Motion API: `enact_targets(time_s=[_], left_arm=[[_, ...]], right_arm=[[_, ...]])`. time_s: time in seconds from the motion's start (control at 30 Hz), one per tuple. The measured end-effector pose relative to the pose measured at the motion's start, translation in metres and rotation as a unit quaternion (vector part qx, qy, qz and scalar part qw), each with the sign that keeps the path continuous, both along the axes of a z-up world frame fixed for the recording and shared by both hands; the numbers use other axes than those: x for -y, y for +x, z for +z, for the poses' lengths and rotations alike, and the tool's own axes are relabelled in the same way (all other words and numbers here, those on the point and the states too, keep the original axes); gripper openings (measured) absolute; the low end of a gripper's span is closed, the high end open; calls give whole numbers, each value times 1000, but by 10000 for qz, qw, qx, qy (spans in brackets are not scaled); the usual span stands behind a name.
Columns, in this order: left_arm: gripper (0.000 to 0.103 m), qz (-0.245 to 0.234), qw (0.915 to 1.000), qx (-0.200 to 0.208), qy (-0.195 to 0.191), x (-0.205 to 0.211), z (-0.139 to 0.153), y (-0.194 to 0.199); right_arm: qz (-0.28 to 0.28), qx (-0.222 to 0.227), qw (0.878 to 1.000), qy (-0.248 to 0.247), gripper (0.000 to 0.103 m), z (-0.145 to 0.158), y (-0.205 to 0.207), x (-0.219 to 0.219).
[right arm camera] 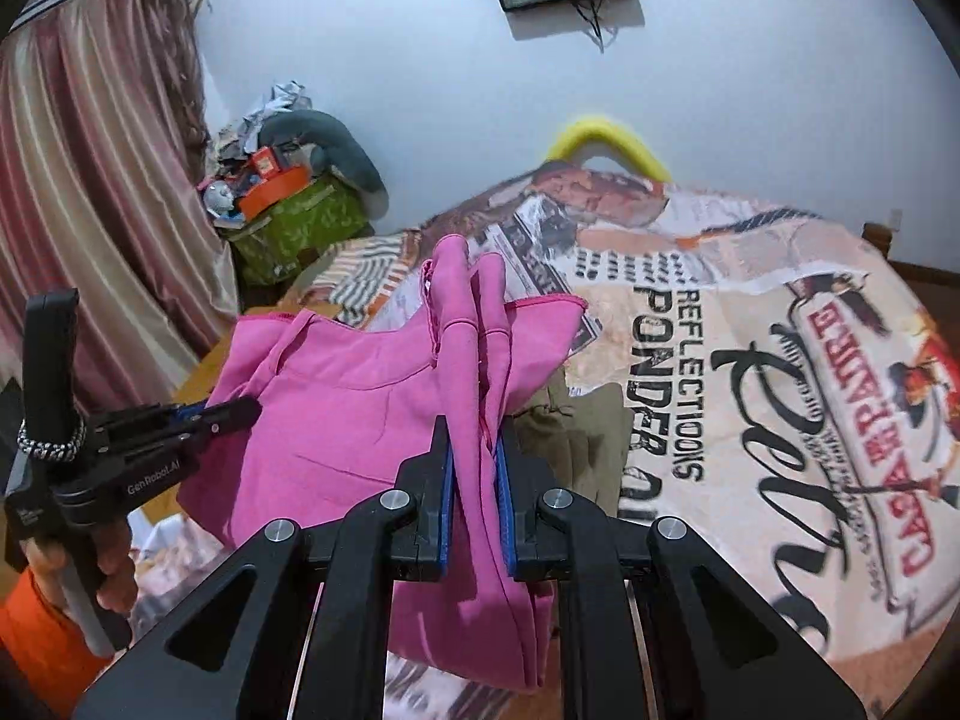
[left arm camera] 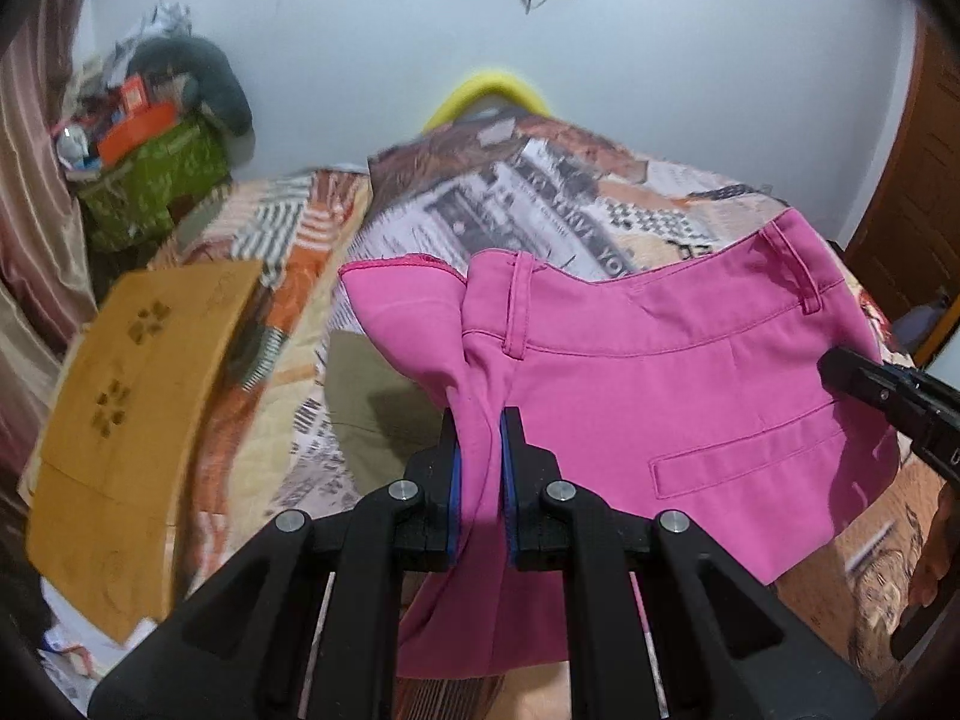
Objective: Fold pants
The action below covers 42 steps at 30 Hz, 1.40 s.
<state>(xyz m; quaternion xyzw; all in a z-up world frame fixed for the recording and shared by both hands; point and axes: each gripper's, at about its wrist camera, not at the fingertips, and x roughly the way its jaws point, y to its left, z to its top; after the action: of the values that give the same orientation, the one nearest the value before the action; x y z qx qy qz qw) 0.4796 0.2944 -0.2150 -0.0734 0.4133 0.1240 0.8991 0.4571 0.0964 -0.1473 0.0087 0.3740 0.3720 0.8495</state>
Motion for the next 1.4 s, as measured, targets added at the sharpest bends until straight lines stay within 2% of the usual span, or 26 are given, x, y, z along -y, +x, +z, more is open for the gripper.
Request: enact_targets(time_s=[0.17, 0.27, 0.33, 0.4, 0.53, 0.67, 0.8, 0.97, 1.2, 1.4], left_arm=[[11, -7, 9992, -347, -218, -13, -52, 27], [16, -65, 9990, -441, -51, -11, -69, 31], [23, -125, 9990, -411, 98, -11, -72, 28], [29, -77, 9993, -364, 51, -17, -70, 23], [29, 312, 9983, -490, 63, -37, -68, 10], [29, 555, 9945, -876, 126, -56, -79, -3], [28, 621, 9933, -972, 113, -60, -76, -19], [28, 463, 9967, -664, 31, -44, -33, -44], [29, 37, 9994, 272, 187, 7, 73, -96], [29, -293, 9913, 1202, 452, 58, 172, -165]], right_arm=[[39, -132, 9994, -305, 11, -37, 22, -11], [-23, -124, 9989, -447, 11, -54, 25, -11], [-51, -132, 9989, -447, 13, -58, 25, -6], [-74, -115, 9988, -479, 15, -58, 24, -3], [-162, -60, 9976, -674, 21, -54, 22, 4], [-294, -100, 9959, -847, 36, -52, 24, 17], [-368, -170, 9947, -943, 37, -45, 20, 33], [-346, -12, 9955, -885, 37, -14, 5, 44], [-279, 690, 9967, -315, 37, 70, -43, 61], [-171, 1355, 9902, 295, 37, 145, -105, 83]])
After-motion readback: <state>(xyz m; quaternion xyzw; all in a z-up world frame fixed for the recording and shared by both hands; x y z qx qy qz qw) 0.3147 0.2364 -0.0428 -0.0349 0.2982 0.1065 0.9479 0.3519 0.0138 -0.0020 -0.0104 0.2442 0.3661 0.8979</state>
